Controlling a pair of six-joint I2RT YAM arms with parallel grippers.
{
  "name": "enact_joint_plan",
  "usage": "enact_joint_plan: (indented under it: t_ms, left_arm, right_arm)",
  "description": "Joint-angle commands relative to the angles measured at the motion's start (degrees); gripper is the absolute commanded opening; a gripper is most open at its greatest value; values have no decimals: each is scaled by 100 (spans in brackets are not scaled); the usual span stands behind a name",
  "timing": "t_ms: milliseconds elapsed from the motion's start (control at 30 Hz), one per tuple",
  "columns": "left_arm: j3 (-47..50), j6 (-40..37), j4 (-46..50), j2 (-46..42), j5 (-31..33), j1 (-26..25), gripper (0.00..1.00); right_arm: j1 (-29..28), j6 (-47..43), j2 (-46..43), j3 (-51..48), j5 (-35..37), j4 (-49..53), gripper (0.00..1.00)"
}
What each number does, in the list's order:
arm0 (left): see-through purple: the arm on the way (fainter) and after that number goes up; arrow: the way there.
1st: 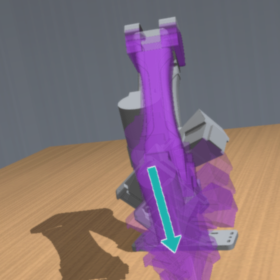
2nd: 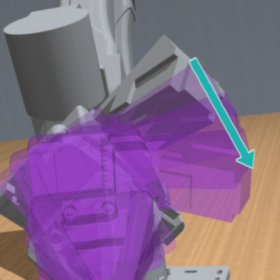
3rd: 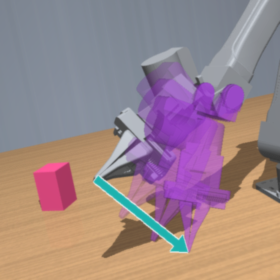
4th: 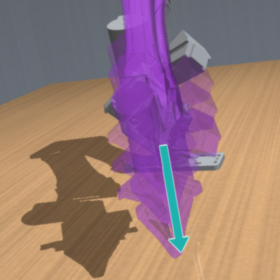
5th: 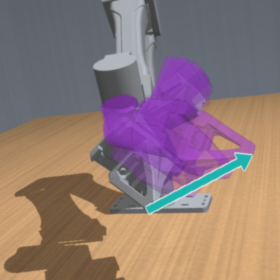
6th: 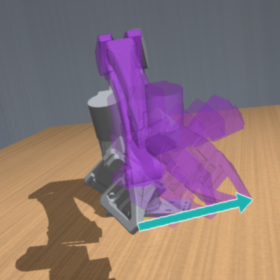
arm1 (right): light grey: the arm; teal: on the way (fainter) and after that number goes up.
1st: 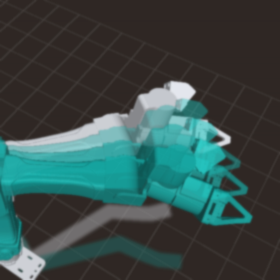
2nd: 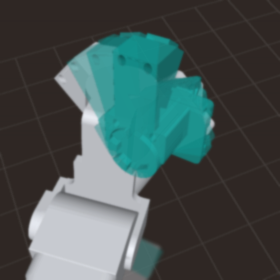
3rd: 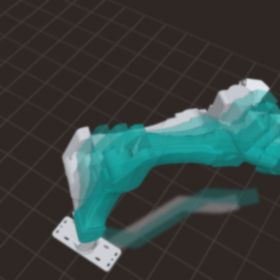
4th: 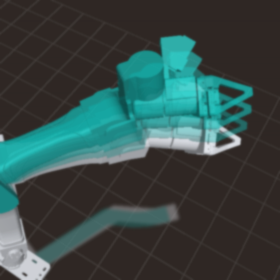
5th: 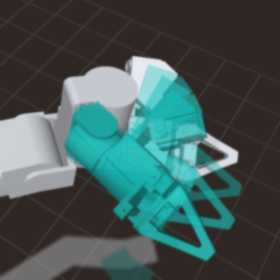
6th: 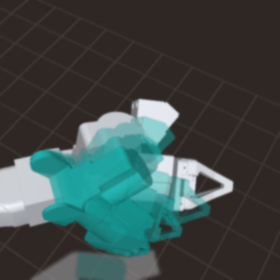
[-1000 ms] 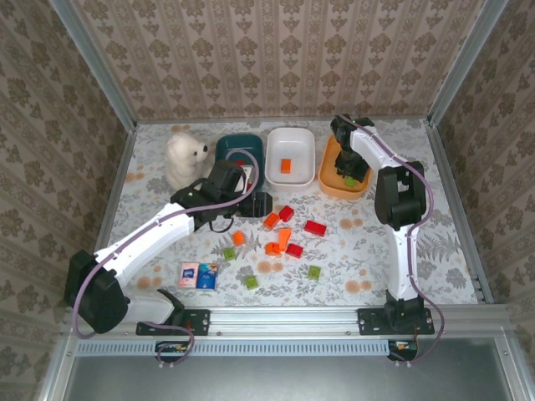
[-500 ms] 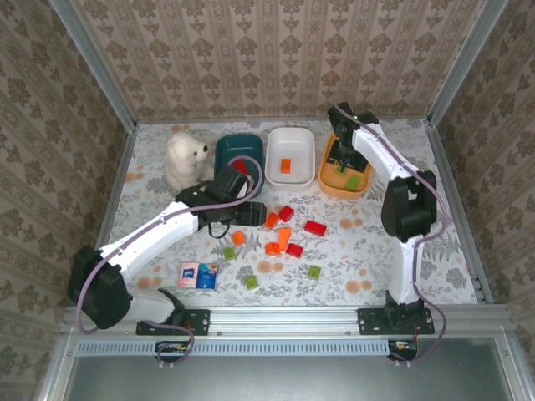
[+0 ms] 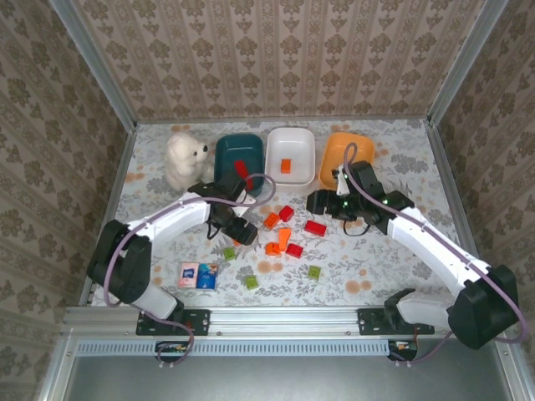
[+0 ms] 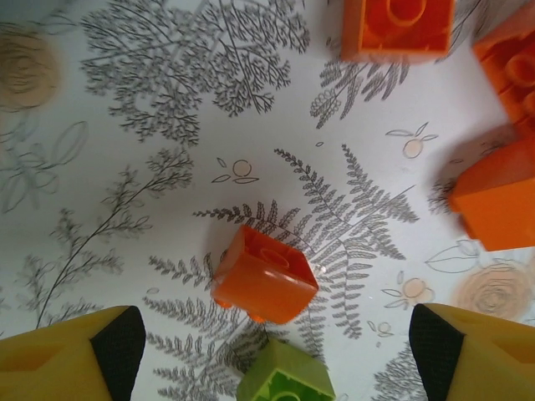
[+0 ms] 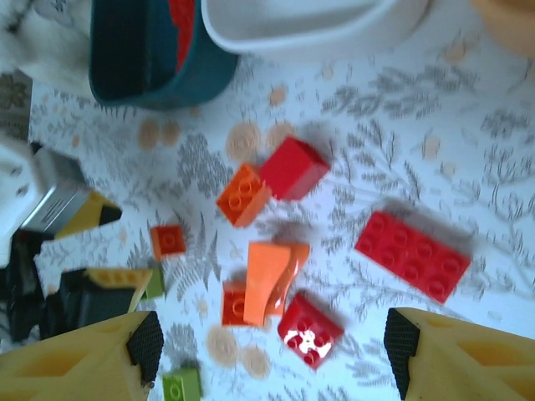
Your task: Sort the legos into containers by color
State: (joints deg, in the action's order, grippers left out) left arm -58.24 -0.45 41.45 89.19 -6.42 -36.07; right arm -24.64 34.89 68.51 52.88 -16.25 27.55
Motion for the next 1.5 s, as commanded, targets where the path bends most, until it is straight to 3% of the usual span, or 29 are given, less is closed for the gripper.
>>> enact_joint_plan:
  t_ms: [0, 200, 433, 667, 800, 933, 1000, 1233, 1467]
  left_arm:
    - [-269, -595, 151, 332, 74, -61, 84]
    - [-282, -785, 64, 705, 342, -151, 80]
    - [-153, -651, -8, 972, 560, -324, 67]
    - [-216, -460, 45, 1073, 631, -365, 47]
    - [-236, -140, 115, 1146, 615, -392, 41]
    - [-280, 112, 133, 1070, 711, -473, 25]
    - [-419, 258, 181, 922, 720, -474, 24]
    - [-2031, 926, 568, 724, 559, -375, 21]
    - [-4220, 1043, 649, 2249, 377, -295, 20]
  right_arm:
    - [-5, 194, -465, -58, -362, -57, 73]
    - [-6, 376, -716, -154, -265, 32, 74]
    - [-5, 435, -760, -198, -222, 105, 73]
    - [-5, 481, -677, -258, -221, 84, 73]
    - [-5, 493, -633, -237, -226, 41, 73]
    - [-5, 501, -609, -229, -221, 50, 73]
    - [-5, 489, -643, -193, -221, 79, 73]
    - [63, 586, -1045, 3, -139, -151, 73]
    - [137, 674, -818, 504, -98, -122, 72]
